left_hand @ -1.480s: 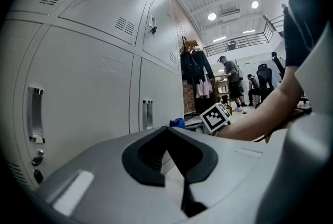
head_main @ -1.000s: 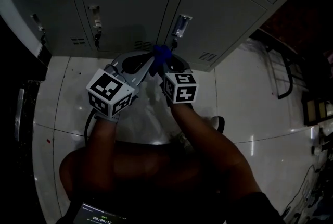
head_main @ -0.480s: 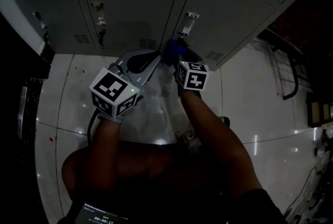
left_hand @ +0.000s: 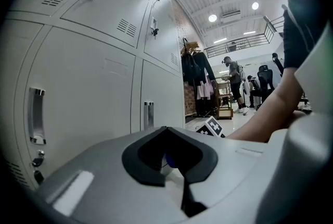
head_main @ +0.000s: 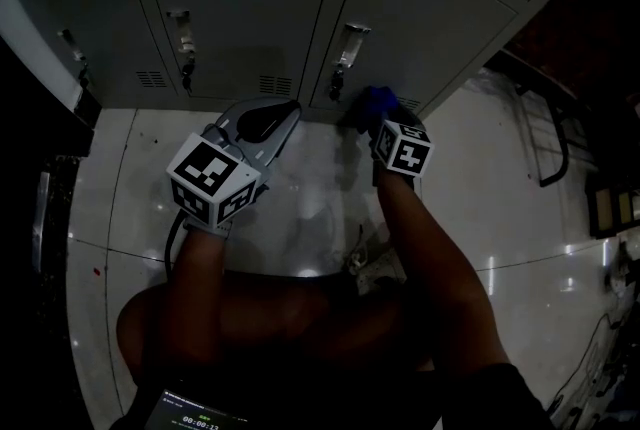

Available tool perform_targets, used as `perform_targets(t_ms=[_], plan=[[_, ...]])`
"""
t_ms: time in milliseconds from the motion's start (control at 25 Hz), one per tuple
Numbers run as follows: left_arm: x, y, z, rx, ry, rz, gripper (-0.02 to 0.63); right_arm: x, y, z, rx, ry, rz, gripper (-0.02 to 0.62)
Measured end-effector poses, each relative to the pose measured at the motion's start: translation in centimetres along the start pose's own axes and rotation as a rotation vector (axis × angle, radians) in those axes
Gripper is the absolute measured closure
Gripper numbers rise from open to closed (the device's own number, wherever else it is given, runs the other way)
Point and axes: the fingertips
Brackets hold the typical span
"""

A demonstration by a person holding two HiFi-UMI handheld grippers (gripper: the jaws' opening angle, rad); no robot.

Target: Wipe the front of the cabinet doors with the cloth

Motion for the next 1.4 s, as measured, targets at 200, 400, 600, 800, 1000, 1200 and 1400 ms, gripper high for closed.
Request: perform_targets(t_ms=[200,400,600,800,1000,1200,1400], plan=[[-0.1,0.0,0.0,0.002,-0.001,-0.002,0.606,-5.0,1.1,-0.3,-0.002,-0.024,-0.101,0.518],[-0.2,-0.1,0.1,-0.001,0.000,-0.005,0.606,-9.1,2.7,-0.5,-0.007,-0.100,-0.193,0.518],[-0.2,0.0,0.1,-0.002,0.002,-0.005,0.606,-10.8,3.7,-0.4,-0.024,-0.108,-0.225,0.518],[-0.3,0.0,-0.1,0.003,0.002,-0.006,0.606,-8.1,4.3,1.2,-0.035,-0.105,-0.154,0.518],[-0.4,0.2,0.3,-0.003,-0.004,-0.005,0.606,-3.2,6.0,5.6,-0.121,-0.049,-0.023,0.518],[-0.2,0.6,1.0,-0.018,-0.010,0.000,0.606,4.3,9.3,10.2,-0.219,0.066,0.184,0.518],[0.1,1.3,2.3,-0.054,-0.017,0.010,0.606,10.4,13.1,12.7,-0.273,0.121,0.364,0.518]])
Point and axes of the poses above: the fingertips, and each gripper's own axes: y backward along the fingers, x to its left, z out of its top, and after that the axes turned 4 degrees about z, right-handed
